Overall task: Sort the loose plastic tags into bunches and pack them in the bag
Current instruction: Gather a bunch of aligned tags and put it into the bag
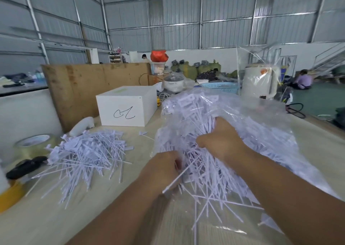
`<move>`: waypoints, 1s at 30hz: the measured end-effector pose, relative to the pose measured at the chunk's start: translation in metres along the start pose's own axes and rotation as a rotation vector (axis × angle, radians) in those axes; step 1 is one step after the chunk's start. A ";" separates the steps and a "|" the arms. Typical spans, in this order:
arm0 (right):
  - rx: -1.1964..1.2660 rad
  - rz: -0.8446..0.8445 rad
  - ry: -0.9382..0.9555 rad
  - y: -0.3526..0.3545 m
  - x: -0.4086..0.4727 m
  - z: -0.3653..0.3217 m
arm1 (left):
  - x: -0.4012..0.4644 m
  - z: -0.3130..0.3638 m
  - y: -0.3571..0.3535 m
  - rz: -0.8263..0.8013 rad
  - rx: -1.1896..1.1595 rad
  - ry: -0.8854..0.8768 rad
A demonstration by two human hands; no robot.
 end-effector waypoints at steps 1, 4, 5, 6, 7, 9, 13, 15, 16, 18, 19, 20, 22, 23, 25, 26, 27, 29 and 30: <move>-0.006 0.008 -0.013 0.000 0.003 0.000 | -0.001 0.002 0.001 -0.031 -0.019 -0.034; -0.117 -0.020 -0.066 -0.003 0.012 0.006 | -0.006 0.007 0.008 -0.158 -0.266 -0.069; -0.172 -0.033 -0.065 -0.005 0.015 0.008 | -0.009 0.008 0.014 -0.177 -0.401 -0.063; -0.219 -0.042 -0.062 -0.006 0.019 0.010 | -0.010 0.008 0.021 -0.169 -0.554 -0.061; -0.254 -0.041 -0.058 -0.007 0.022 0.013 | -0.011 0.007 0.030 -0.138 -0.705 -0.055; -0.300 -0.006 -0.042 -0.003 0.025 0.018 | -0.012 0.001 0.045 -0.069 -0.902 -0.029; -0.357 0.043 -0.032 -0.001 0.021 0.029 | -0.017 0.005 0.034 -0.206 -0.500 -0.028; -0.368 0.062 -0.026 -0.005 0.017 0.033 | -0.019 0.014 0.012 -0.318 -0.340 -0.028; -0.378 0.065 -0.020 -0.007 0.015 0.035 | -0.018 0.018 0.003 -0.329 -0.301 -0.045; -0.376 0.069 -0.003 -0.010 0.011 0.037 | -0.015 0.021 -0.007 -0.328 -0.263 -0.078; -0.355 0.064 0.006 -0.012 0.009 0.037 | -0.014 0.020 -0.010 -0.328 -0.249 -0.080; -0.330 0.048 0.019 -0.013 0.006 0.036 | -0.013 0.018 -0.012 -0.322 -0.231 -0.070; -0.299 -0.030 0.041 -0.016 0.001 0.035 | -0.012 0.015 -0.015 -0.295 -0.206 -0.045; -0.292 -0.084 0.038 -0.017 -0.002 0.033 | -0.012 0.014 -0.016 -0.273 -0.184 -0.041; -0.289 -0.186 0.031 -0.015 -0.009 0.032 | -0.011 0.013 -0.017 -0.207 -0.124 -0.038; -0.302 -0.233 0.030 -0.013 -0.013 0.031 | -0.010 0.012 -0.017 -0.161 -0.109 -0.029; -0.326 -0.270 0.032 -0.011 -0.017 0.030 | -0.009 0.011 -0.016 -0.109 -0.109 -0.011; -0.449 -0.293 0.067 -0.008 -0.026 0.027 | -0.005 0.007 -0.012 0.009 -0.129 0.043; -0.546 -0.271 0.105 -0.009 -0.031 0.026 | -0.004 0.004 -0.010 0.067 -0.156 0.072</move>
Point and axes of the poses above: each hand's wrist, its own x-axis towards the middle knuckle, its own y-axis out of the back of the hand, z = x × y, the point moved 4 cm from there along x, towards the middle knuckle, and after that the axes turned 1 degree about -x, right-handed, at the moved point
